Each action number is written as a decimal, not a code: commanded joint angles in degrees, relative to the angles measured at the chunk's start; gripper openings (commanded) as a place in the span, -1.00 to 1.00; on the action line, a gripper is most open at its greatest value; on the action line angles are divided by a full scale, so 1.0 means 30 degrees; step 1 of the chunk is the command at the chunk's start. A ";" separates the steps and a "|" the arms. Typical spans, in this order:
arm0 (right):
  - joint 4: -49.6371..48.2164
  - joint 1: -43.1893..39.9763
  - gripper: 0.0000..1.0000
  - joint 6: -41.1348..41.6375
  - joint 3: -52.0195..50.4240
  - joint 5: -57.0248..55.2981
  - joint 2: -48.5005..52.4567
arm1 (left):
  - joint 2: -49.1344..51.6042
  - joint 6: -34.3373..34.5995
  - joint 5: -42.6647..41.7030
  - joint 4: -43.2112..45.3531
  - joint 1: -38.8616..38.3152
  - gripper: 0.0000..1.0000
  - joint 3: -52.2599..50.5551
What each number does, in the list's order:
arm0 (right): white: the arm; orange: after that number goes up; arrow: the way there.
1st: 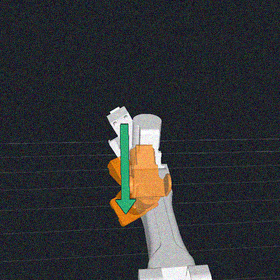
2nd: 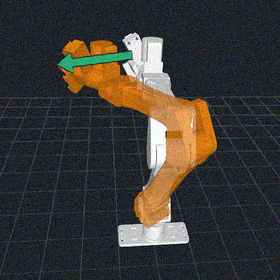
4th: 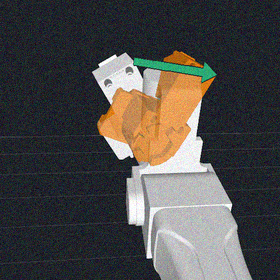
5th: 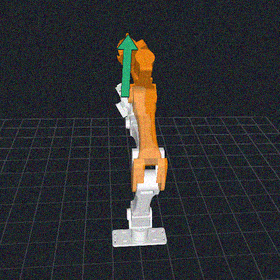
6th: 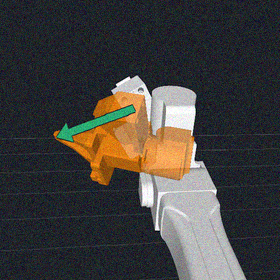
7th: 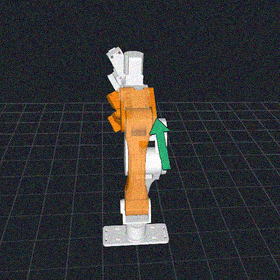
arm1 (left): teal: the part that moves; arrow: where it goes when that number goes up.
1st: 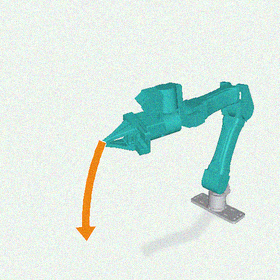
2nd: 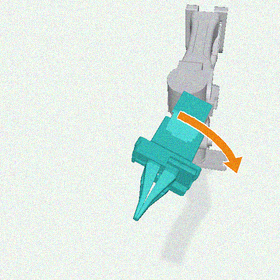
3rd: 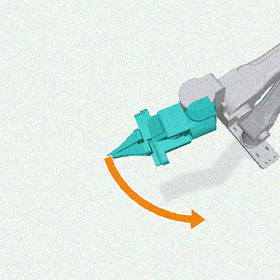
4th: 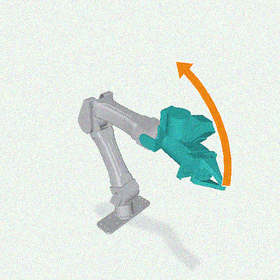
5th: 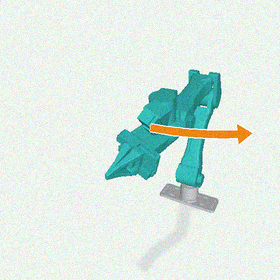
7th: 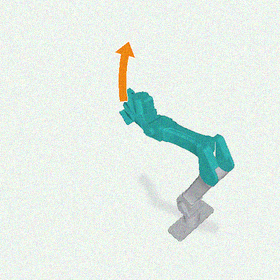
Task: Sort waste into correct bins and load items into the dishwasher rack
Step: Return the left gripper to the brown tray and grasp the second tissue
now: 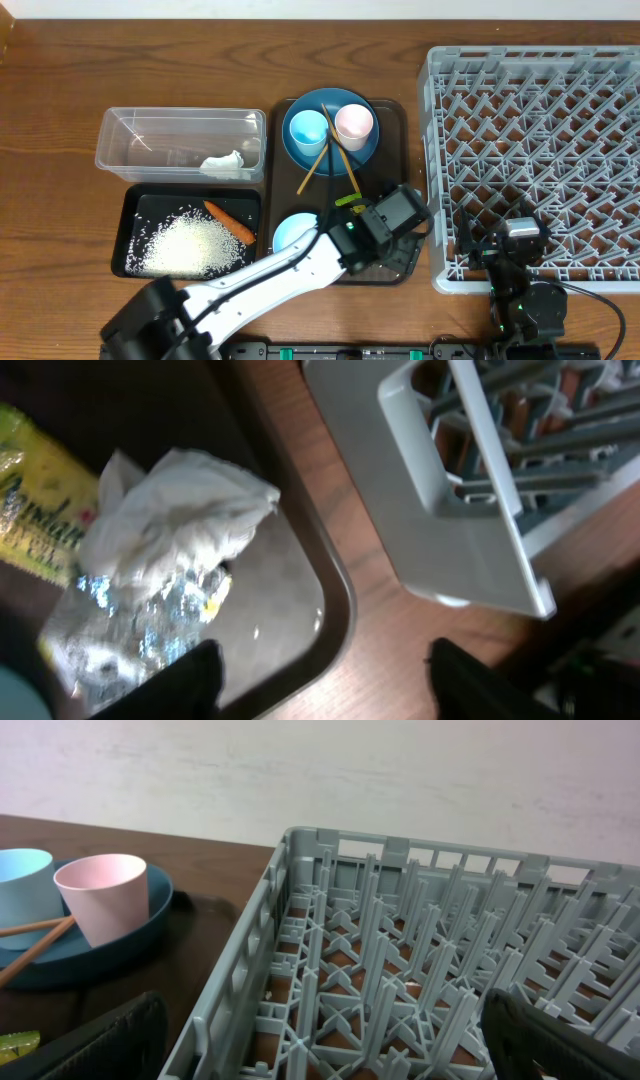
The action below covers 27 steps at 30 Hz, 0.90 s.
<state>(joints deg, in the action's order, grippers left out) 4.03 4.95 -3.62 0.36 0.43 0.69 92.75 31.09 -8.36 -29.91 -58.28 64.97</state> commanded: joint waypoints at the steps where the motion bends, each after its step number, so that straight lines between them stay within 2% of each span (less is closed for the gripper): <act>1: 0.0080 0.0109 0.98 -0.0248 -0.0022 0.0000 -0.0080 | 0.0525 -0.0444 0.1778 0.0168 0.0007 0.24 0.0299; 10: 0.0080 0.0109 0.99 -0.0248 -0.0022 0.0000 -0.0080 | 0.1311 -0.1078 0.4510 0.0204 0.0007 0.20 0.0109; 24: 0.0080 0.0109 0.99 -0.0248 -0.0022 0.0000 -0.0080 | 0.3716 -0.1078 0.6113 0.0911 0.0029 0.20 0.0015; 25: 0.0080 0.0109 0.99 -0.0248 -0.0022 0.0000 -0.0080 | 0.3716 -0.1086 0.6113 0.0969 0.0029 0.17 0.0015; 27: 0.0080 0.0109 0.98 -0.0248 -0.0022 0.0000 -0.0080 | 0.3716 -0.1086 0.6113 0.1042 0.0029 -0.04 0.0015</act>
<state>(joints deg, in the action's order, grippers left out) 4.03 4.95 -3.62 0.36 0.43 0.69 103.74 28.47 8.12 -26.72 -58.28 64.97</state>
